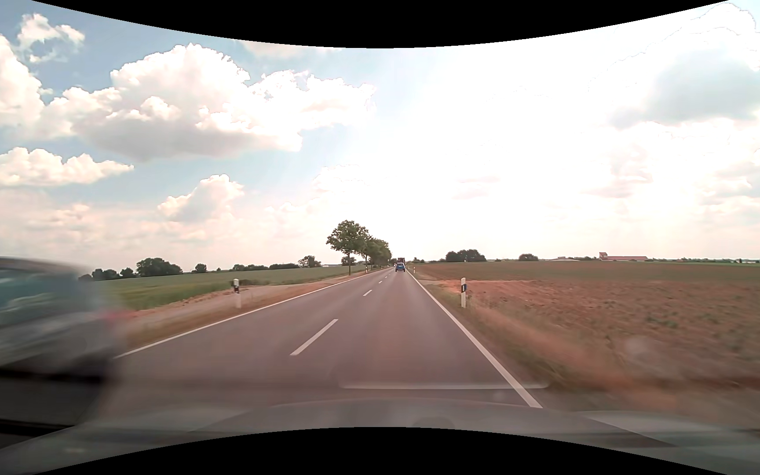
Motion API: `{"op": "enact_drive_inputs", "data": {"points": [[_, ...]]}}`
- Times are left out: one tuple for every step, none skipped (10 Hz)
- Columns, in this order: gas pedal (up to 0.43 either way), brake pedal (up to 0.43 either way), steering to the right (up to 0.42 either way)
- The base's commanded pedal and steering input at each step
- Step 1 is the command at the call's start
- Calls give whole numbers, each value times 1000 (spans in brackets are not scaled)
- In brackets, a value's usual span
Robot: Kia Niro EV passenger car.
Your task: Follow the waypoints while adhering to traffic rules and regulations
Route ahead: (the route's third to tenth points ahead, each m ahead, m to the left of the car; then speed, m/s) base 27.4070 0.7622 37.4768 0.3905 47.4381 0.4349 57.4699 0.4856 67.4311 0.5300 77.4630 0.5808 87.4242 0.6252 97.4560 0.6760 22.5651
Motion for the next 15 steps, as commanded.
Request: {"op": "enact_drive_inputs", "data": {"points": [[189, 0, -2], [189, 0, -1], [189, 0, -1], [189, 0, -1], [189, 0, -1], [189, 0, -1], [189, 0, -1], [189, 0, 0], [189, 0, 1], [177, 0, 1], [177, 0, 1], [177, 0, 0], [177, 0, 0], [177, 0, 0], [177, 0, -1]]}}
